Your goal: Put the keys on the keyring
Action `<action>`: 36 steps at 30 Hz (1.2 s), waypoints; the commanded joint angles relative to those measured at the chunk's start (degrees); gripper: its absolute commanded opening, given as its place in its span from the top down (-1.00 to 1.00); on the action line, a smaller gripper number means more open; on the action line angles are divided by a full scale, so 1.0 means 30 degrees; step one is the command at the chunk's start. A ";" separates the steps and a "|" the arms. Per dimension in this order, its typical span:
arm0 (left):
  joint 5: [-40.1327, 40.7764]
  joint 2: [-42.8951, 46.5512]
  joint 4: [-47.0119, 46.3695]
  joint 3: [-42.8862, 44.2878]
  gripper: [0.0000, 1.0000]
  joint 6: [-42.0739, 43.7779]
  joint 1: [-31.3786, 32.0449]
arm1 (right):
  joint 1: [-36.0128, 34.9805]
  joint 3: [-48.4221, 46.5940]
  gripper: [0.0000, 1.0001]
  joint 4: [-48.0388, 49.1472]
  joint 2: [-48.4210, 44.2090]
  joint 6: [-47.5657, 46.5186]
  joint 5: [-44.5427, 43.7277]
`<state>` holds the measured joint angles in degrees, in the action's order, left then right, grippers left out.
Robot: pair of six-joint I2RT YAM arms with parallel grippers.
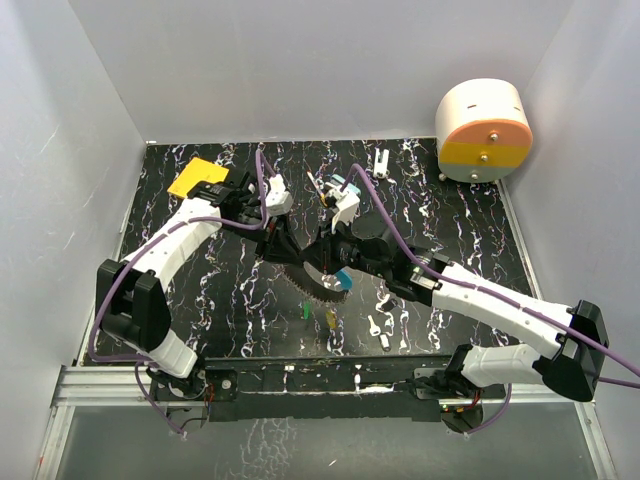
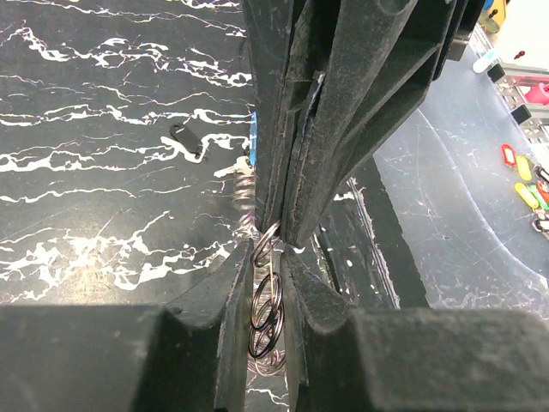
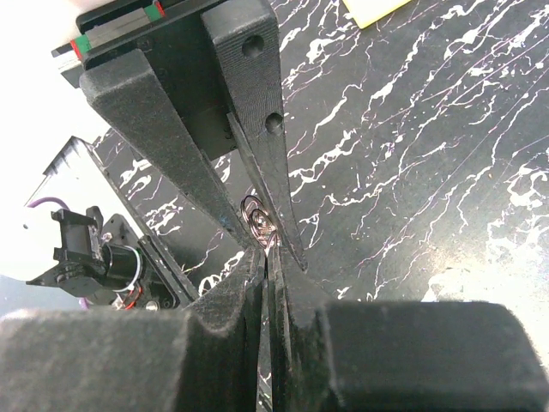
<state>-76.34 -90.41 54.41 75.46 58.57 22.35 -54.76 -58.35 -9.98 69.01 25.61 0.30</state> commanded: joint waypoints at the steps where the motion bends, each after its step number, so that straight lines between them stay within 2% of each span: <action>1: -0.0453 0.0011 0.0211 0.0728 1.00 -0.0273 0.0067 | -0.0133 -0.0449 0.84 0.2058 -0.0957 0.0311 -0.0120; 9: 0.0106 0.0175 0.0302 0.0882 1.00 -0.0218 0.0055 | -0.0115 -0.0209 0.81 0.1835 -0.1034 0.0501 -0.0261; 12: 0.0624 0.0161 0.0301 0.1006 1.00 -0.0332 0.0069 | -0.0122 -0.0240 0.51 0.1539 -0.1149 0.0628 -0.0644; 15: 0.0743 0.0239 0.0377 0.0832 1.00 -0.0305 0.0058 | -0.0123 -0.0209 0.05 0.1248 -0.1560 0.0686 -0.1584; 17: 0.0813 0.0331 0.0321 0.0693 1.00 -0.0305 0.0058 | -0.0116 -0.0285 -0.12 0.0901 -0.1940 0.0750 -0.2556; 28: 0.0777 0.0319 0.0819 0.0496 1.00 0.0362 0.0050 | -0.0080 -0.0231 -0.24 -0.3704 -0.4176 0.1886 -0.7410; 32: 0.0543 0.0177 0.0351 0.0302 1.00 -0.0360 0.0050 | 0.0126 -0.0004 -0.14 -0.7730 -0.4913 0.4716 -0.9728; 36: 0.0176 0.0069 -0.0694 -0.0134 1.00 -0.1633 0.0050 | 0.0452 0.0215 -0.11 -1.3230 -0.4747 0.9569 -1.0851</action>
<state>-71.24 -90.65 53.95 75.96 56.58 22.37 -54.22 -58.28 -32.82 54.76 39.64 -25.54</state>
